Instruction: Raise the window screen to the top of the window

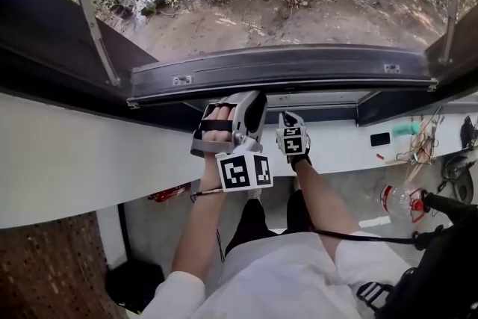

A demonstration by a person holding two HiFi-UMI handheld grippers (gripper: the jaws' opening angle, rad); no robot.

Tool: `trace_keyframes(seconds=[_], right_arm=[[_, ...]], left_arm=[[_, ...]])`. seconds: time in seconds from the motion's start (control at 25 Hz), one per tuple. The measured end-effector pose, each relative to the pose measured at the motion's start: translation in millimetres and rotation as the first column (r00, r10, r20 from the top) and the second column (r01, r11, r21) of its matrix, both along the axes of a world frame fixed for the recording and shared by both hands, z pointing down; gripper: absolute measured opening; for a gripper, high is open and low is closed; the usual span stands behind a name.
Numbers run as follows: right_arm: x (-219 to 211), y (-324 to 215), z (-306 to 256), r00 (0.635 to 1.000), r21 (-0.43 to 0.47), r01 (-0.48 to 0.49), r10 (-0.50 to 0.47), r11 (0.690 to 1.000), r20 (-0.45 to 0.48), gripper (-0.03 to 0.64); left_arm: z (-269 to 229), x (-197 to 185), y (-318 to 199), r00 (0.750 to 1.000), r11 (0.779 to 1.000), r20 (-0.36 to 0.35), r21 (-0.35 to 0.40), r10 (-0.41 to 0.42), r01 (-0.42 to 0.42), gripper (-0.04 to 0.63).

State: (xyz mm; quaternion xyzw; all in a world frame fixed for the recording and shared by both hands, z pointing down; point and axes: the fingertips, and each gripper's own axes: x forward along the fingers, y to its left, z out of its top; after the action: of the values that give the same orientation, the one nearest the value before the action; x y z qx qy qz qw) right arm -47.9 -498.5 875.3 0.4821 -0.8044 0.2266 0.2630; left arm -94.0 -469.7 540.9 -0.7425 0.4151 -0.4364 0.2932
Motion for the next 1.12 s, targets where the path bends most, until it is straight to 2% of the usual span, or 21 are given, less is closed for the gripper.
trace_keyframes(seconds=[0.2, 0.4, 0.64, 0.84, 0.96, 1.12], right_arm=[[-7, 18, 0, 0.996, -0.006, 0.048, -0.047, 0.999, 0.080, 0.003], [0, 40, -1, 0.996, 0.041, 0.065, -0.067, 0.997, 0.050, 0.003], [16, 69, -5, 0.998, 0.044, 0.044, -0.046, 0.998, 0.036, 0.002], [19, 98, -4, 0.992, -0.025, 0.050, -0.046, 0.998, 0.113, 0.002], [30, 108, -3, 0.995, -0.047, 0.031, -0.026, 0.998, 0.098, 0.002], [40, 108, -8, 0.997, -0.050, 0.014, -0.010, 0.999, 0.081, 0.002]], left_arm=[[0, -1, 0, 1.000, 1.000, 0.005, 0.000, 0.007, -0.007, 0.083], [0, -1, 0, 1.000, 1.000, 0.003, 0.006, 0.008, -0.008, 0.080], [1, -1, 0, 1.000, 1.000, 0.014, 0.016, -0.002, 0.002, 0.075], [2, -1, 1, 1.000, 0.999, 0.018, 0.037, -0.007, 0.006, 0.057], [3, -2, 3, 0.999, 1.000, 0.032, 0.020, -0.009, 0.009, 0.032], [2, -1, -1, 0.998, 1.000, 0.069, 0.023, 0.010, -0.012, 0.032]])
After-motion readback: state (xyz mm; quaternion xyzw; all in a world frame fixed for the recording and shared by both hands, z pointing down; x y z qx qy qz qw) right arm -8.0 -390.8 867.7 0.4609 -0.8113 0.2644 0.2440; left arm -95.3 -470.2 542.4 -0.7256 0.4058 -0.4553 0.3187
